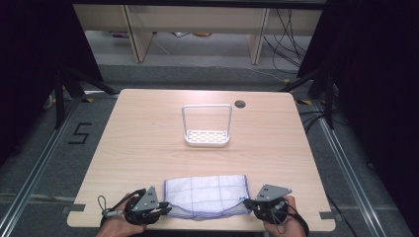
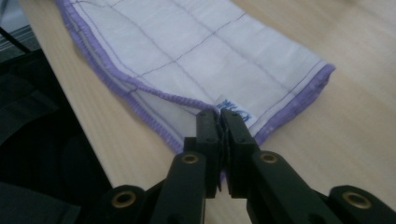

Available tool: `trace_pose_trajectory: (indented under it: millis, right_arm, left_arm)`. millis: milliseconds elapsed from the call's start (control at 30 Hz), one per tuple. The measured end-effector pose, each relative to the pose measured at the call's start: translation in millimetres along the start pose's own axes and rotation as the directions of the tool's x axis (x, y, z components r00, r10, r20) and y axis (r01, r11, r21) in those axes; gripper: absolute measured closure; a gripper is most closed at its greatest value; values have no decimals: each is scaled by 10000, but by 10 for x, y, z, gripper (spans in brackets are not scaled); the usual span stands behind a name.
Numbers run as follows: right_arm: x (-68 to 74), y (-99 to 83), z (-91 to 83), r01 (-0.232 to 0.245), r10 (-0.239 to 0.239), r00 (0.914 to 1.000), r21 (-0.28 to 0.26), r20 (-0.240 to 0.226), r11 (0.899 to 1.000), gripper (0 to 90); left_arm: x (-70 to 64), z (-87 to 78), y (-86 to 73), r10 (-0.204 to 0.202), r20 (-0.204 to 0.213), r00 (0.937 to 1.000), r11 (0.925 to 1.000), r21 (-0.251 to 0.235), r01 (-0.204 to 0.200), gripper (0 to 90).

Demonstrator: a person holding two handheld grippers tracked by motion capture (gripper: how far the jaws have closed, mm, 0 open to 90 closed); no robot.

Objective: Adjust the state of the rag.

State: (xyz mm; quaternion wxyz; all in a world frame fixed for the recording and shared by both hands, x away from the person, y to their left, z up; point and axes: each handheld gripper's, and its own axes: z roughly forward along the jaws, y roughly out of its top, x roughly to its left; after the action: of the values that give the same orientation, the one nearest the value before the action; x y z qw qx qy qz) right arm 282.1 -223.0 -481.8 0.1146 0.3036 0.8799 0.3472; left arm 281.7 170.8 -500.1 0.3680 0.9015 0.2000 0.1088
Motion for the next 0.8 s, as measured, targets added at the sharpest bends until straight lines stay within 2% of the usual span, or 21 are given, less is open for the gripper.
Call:
trace_pose_trajectory:
  millis: [67,100,133,167,200,233,267,300,333,367,400,433,467,567,600,633,667,700,733,767,800]
  right_arm:
    - [16,-48,-8,-181,182,9998,34,-101,9998,748]
    - [30,-64,-20,-425,425,9990,12,-116,9991,708]
    - [35,-73,-37,-484,483,9987,-61,-179,9988,668]
    - [39,-76,-57,-628,624,9979,-265,-154,9977,627]
    - [46,-70,-85,-843,836,9963,-403,-201,9956,619]
    - [43,-62,-119,-913,913,9958,-526,-26,9944,614]
    - [43,-50,-146,-1082,1089,9940,-642,79,9921,596]
    - [29,-36,-164,-1184,1207,9923,-775,263,9899,580]
    - [15,-26,-168,-1344,1382,9897,-892,373,9869,579]
    - [6,-15,-167,-1645,1680,9849,-782,406,9833,568]
    - [-13,-10,-157,-1639,1677,9846,-712,499,9839,561]
    - [-28,-14,-139,-1773,1817,9808,-642,709,9821,559]
    - [-32,-17,-115,-1920,1954,9771,-463,840,9803,549]
    - [-22,-25,-58,-2058,2042,9725,22,1124,9786,523]
    - [-20,-31,-39,-2070,2050,9723,56,1121,9783,514]
    - [-5,-38,-27,-2251,2226,9674,79,1208,9743,511]
    - [2,-42,-13,-2272,2235,9670,169,1227,9737,508]
    - [8,-46,4,-2323,2273,9665,299,1190,9722,503]
    - [17,-56,37,-2291,2259,9655,100,1298,9733,503]
    - [25,-52,31,-2212,2145,9681,394,1292,9744,503]
    - [40,-50,39,-2300,2240,9659,331,1300,9726,504]
  left_arm:
    - [-8,-25,-13,-140,119,9998,9999,0,140,724]
    - [-15,-45,-14,-394,284,9988,9992,-26,395,676]
    - [-17,-70,-12,-581,257,9980,9978,-292,588,645]
    - [10,-116,-5,-476,181,9987,9984,-291,481,613]
    - [20,-137,4,-826,162,9964,9951,-532,834,583]
    - [63,-172,16,-800,1,9968,9952,-569,798,557]
    - [84,-186,32,-1208,-77,9926,9888,-895,1196,538]
    - [136,-212,50,-1140,-228,9932,9896,-911,1115,526]
    - [176,-221,76,-1408,-367,9894,9854,-1018,1364,519]
    - [205,-228,95,-1510,-492,9873,9842,-1008,1455,506]
    - [245,-218,121,-1661,-543,9846,9803,-1170,1589,492]
    - [304,-217,151,-1610,-658,9848,9831,-992,1541,480]
    - [346,-189,181,-1765,-703,9818,9796,-1100,1682,473]
    - [494,-78,260,-1966,-864,9767,9775,-947,1884,448]
    - [544,-36,278,-2028,-875,9753,9770,-850,1956,441]
    - [588,11,296,-2119,-830,9738,9757,-752,2059,434]
    - [651,84,314,-2045,-939,9743,9784,-496,2006,433]
    - [679,136,321,-2085,-887,9740,9778,-400,2056,433]
    - [706,189,323,-2148,-870,9728,9766,-323,2128,433]
    - [724,223,320,-2129,-810,9737,9770,-256,2115,438]
    - [736,258,316,-2186,-823,9723,9758,-193,2178,455]
